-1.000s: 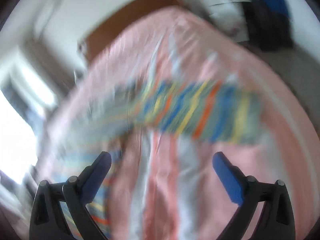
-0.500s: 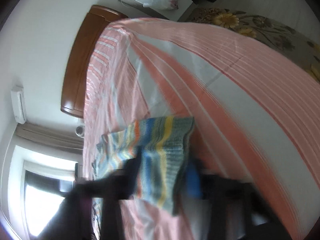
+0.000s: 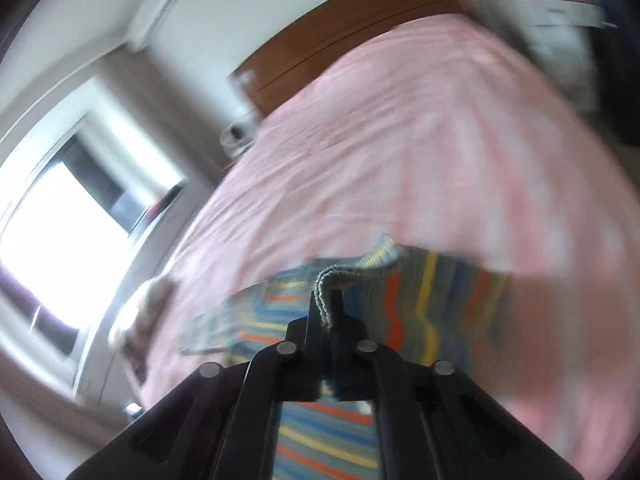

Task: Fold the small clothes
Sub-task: 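Fold the held side over the sweater body with the right gripper, release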

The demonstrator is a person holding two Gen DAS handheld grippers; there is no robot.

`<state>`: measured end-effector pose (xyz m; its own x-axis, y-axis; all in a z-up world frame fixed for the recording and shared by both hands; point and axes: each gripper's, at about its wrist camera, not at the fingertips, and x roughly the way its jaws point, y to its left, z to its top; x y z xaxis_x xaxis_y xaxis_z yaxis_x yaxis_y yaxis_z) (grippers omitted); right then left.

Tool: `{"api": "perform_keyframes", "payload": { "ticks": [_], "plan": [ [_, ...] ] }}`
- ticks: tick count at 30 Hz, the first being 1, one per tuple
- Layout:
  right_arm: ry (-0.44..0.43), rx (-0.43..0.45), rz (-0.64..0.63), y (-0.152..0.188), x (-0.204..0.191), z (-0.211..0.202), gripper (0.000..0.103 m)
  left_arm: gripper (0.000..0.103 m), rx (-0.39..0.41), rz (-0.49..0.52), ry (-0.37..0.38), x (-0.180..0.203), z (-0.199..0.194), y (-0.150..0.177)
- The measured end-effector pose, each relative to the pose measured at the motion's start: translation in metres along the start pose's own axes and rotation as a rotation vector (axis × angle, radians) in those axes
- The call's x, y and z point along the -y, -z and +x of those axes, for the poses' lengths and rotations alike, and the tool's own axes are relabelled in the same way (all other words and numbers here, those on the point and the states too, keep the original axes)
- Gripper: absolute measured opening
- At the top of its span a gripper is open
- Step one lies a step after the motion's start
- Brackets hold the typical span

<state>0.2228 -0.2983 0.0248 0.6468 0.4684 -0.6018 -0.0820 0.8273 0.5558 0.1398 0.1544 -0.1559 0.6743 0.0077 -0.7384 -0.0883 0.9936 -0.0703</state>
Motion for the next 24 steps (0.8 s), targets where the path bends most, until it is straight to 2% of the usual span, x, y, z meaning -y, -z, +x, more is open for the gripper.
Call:
{"api": "perform_keyframes", "payload": {
  "ticks": [2, 3, 4, 8, 12, 14, 16, 17, 19, 20, 23, 24],
  "plan": [
    [-0.061, -0.053, -0.031, 0.004, -0.032, 0.052, 0.016, 0.103, 0.0, 0.003, 0.001, 0.0, 0.0, 0.0],
    [-0.101, -0.098, -0.009, 0.008, -0.038, 0.075, 0.04, 0.103, 0.001, 0.005, 0.0, 0.0, 0.0, 0.001],
    [-0.14, -0.133, 0.042, 0.016, -0.04, 0.097, 0.052, 0.103, 0.001, 0.006, 0.0, 0.001, 0.0, 0.001],
    [-0.173, -0.136, 0.124, 0.04, -0.024, 0.114, 0.052, 0.103, 0.0, 0.005, 0.0, 0.001, 0.0, 0.001],
    [-0.092, -0.169, 0.154, 0.062, 0.019, 0.1, 0.052, 0.103, 0.002, 0.008, -0.009, 0.002, -0.001, 0.003],
    [-0.048, -0.218, 0.233, 0.075, 0.06, 0.099, 0.052, 0.103, 0.005, 0.012, -0.017, 0.003, -0.002, 0.005],
    [0.054, -0.274, 0.314, 0.094, 0.102, 0.098, 0.051, 0.103, 0.006, 0.014, -0.022, 0.004, -0.002, 0.006],
    [0.157, -0.279, 0.313, 0.1, 0.121, 0.096, 0.048, 0.103, 0.008, 0.015, -0.024, 0.005, -0.003, 0.007],
    [0.284, -0.225, 0.288, 0.107, 0.142, 0.075, 0.047, 0.103, 0.01, 0.016, -0.028, 0.005, -0.002, 0.007],
    [0.31, -0.179, 0.274, 0.109, 0.146, 0.06, 0.048, 0.103, 0.009, 0.017, -0.03, 0.005, -0.002, 0.007],
    [0.298, -0.095, 0.223, 0.123, 0.14, 0.02, 0.05, 0.103, 0.008, 0.023, -0.037, 0.006, 0.002, 0.005],
    [0.3, -0.073, 0.188, 0.131, 0.136, 0.008, 0.056, 0.103, 0.009, 0.024, -0.039, 0.007, 0.001, 0.005]
  ]
}}
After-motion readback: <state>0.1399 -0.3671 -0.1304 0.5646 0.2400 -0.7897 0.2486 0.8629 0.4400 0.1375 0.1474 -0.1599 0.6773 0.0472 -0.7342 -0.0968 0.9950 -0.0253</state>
